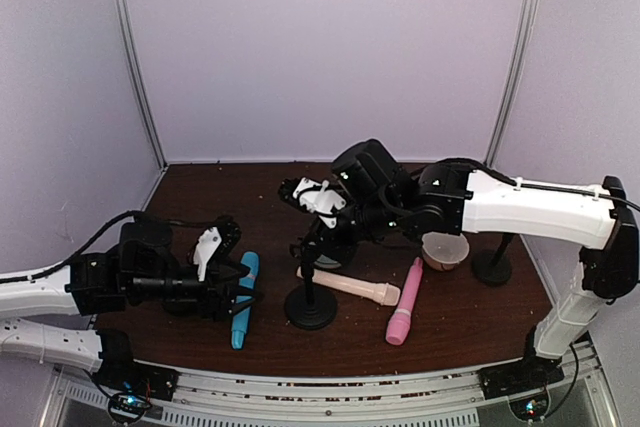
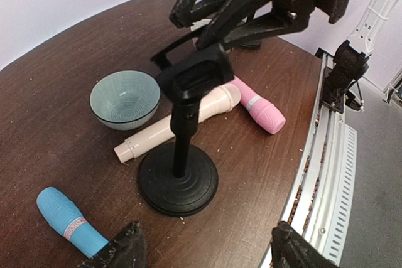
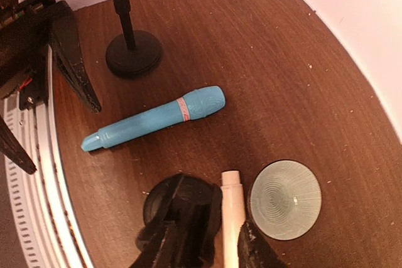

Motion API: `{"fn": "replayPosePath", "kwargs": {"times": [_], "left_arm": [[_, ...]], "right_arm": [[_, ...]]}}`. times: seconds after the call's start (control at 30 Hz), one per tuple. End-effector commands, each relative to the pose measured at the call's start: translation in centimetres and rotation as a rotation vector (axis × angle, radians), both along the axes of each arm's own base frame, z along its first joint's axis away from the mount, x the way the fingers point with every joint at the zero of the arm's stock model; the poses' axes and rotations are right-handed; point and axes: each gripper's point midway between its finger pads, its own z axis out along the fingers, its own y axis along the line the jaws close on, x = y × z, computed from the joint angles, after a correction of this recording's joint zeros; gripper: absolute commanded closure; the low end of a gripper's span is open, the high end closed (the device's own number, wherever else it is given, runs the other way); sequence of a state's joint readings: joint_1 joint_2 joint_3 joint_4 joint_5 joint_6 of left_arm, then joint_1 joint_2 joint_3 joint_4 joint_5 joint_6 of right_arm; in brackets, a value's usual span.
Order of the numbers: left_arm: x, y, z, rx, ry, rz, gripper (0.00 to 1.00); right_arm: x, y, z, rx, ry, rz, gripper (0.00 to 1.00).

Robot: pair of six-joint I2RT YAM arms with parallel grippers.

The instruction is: Attach the microphones to the stand

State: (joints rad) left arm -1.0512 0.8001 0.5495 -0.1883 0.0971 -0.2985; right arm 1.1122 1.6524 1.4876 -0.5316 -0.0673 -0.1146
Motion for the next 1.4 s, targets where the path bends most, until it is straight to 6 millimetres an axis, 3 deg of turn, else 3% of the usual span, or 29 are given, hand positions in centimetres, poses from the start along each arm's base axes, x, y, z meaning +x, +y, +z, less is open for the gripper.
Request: {"fn": "replayPosePath", "kwargs": {"times": [0.0,0.2,0.3,0.4,0.57,0.7,0.8,0.93,1.17,1.37], "left_arm": [[-0.1,-0.9,1.3,-0.055,-0.026,-0.023,0.29],[-0.2,-0.6,2.6,-0.049,-0.040,-0.030,0.29],[-0.1,-0.4,3.7,-0.036,-0.063,-0.027,0.29],[0.5,-0.4,4.1,-0.013,-0.099,-0.013,0.29],[1.8,0.0,3.9,0.020,-0.111,0.054,0.29],[2.0,0.0,3.4,0.004,-0.105,0.075,0.29],[2.3,0.1,2.9,0.023,-0.103,0.092,0.29],[2.5,-0.1,2.6,0.031,-0.102,0.098,0.29],[2.2,0.0,3.1,0.018,-0.106,0.082,0.29],[1.9,0.8,3.1,0.008,-0.116,0.093,0.29]], "right_arm": [[-0.5,-1.4,3.1,0.037,-0.032,-0.012,0.60],[-1.3,-5.4,6.1,0.064,-0.043,-0.088,0.43],[-2.2,-8.1,6.0,0.095,0.001,-0.156,0.38],[-2.7,-10.5,3.0,0.086,0.062,-0.253,0.36],[-3.4,-14.8,-4.6,0.028,0.207,-0.502,0.30],[-4.9,-16.7,-8.7,0.017,0.261,-0.654,0.26],[-6.0,-16.9,-10.4,0.016,0.297,-0.704,0.26],[-6.7,-15.6,-11.5,-0.043,0.269,-0.650,0.26],[-4.9,-14.4,-12.6,-0.312,0.082,-0.546,0.32],[-3.5,-13.4,-13.2,-0.387,0.070,-0.498,0.33]]}}
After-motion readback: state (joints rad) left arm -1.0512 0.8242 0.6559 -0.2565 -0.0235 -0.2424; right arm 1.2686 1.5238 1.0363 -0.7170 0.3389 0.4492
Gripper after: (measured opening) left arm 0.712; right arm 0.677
